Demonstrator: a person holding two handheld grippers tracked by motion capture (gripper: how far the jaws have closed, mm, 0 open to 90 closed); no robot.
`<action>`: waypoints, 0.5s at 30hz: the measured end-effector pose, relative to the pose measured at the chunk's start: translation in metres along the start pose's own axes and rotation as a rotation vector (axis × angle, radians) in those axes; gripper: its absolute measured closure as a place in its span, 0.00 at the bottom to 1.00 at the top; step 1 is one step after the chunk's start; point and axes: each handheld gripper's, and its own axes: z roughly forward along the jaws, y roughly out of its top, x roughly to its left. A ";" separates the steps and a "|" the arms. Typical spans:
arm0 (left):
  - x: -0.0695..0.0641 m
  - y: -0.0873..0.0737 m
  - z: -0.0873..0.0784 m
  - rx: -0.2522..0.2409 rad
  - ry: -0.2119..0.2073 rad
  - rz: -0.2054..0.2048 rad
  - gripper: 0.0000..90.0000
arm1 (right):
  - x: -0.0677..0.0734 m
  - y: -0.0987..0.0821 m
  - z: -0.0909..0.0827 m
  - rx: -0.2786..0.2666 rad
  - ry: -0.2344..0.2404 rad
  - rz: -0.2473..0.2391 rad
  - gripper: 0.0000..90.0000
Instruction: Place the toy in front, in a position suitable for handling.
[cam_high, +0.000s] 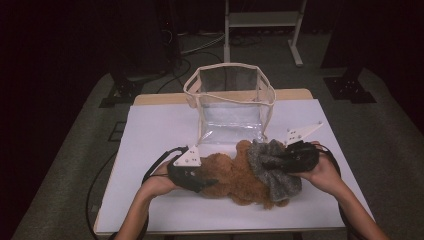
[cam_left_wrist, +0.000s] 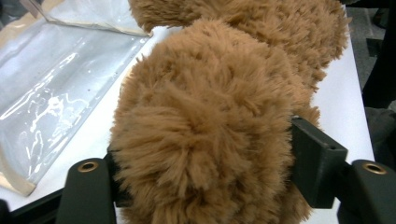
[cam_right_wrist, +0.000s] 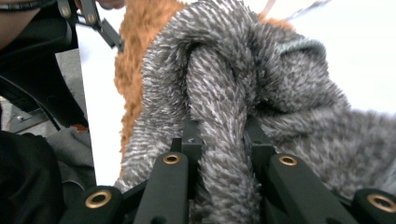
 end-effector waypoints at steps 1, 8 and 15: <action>-0.001 0.001 0.000 0.001 0.004 0.010 0.36 | 0.001 0.004 -0.005 -0.005 -0.010 -0.008 0.83; -0.004 0.004 0.000 0.019 0.008 0.041 0.37 | 0.019 0.056 -0.013 -0.012 -0.017 -0.100 0.83; -0.008 0.004 -0.001 0.037 0.002 0.092 0.37 | 0.024 0.087 0.047 0.098 0.041 -0.161 0.82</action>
